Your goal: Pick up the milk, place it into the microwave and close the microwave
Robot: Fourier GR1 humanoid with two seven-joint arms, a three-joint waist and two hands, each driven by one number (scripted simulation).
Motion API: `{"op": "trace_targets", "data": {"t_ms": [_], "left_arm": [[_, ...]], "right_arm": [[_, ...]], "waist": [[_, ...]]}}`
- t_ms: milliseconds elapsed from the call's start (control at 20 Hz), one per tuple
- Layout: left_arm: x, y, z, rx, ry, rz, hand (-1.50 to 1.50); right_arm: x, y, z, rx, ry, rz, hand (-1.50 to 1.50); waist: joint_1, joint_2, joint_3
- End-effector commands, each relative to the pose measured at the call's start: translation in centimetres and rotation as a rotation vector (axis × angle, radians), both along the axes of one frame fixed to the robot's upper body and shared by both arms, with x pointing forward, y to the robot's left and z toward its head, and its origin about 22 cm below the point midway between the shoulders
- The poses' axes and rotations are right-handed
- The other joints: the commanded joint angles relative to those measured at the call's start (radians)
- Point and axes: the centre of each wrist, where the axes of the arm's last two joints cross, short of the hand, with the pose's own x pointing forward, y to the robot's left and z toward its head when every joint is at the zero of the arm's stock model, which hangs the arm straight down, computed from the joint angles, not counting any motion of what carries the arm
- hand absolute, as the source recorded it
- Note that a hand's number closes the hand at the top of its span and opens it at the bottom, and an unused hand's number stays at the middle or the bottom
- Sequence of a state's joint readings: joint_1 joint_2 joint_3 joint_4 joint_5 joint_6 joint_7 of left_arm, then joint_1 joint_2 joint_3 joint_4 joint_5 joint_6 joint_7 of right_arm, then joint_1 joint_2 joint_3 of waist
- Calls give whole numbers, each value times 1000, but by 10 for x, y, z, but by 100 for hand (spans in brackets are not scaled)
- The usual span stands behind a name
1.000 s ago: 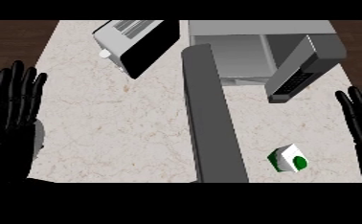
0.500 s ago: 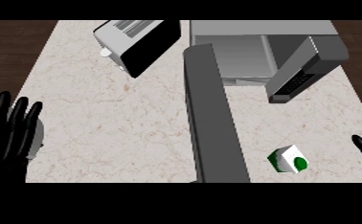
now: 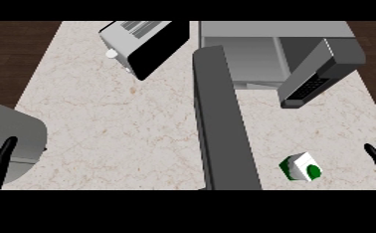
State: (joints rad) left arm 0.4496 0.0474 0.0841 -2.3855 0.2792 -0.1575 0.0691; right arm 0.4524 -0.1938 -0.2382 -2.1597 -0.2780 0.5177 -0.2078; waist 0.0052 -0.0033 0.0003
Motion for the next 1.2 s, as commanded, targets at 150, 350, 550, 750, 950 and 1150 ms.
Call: {"op": "trace_targets", "data": {"t_ms": [150, 350, 550, 750, 950, 1150], "left_arm": [[-33, -4, 10, -34, -45, -34, -150], [-43, 6, 13, -22, -51, -37, -150], [-50, 8, 12, -24, -52, -46, -150], [-57, 15, -2, 1, -46, -15, -150], [-56, 14, 6, -22, -47, -26, -150], [-67, 13, 6, -13, -29, -29, -150]], "right_arm": [[21, -4, -38, -22, 68, -110, -150], [18, -22, -63, -53, 103, -176, -150], [25, -35, -92, -59, 154, -220, -150], [8, -32, -135, -99, 204, -200, -150], [31, -49, -153, -110, 200, -225, -150], [24, -45, -183, -172, 216, -184, -150]], "waist": [[13, 1, 0], [14, 0, 0], [19, 1, 1], [17, 0, 1], [17, 2, 2], [22, 1, 2]]}}
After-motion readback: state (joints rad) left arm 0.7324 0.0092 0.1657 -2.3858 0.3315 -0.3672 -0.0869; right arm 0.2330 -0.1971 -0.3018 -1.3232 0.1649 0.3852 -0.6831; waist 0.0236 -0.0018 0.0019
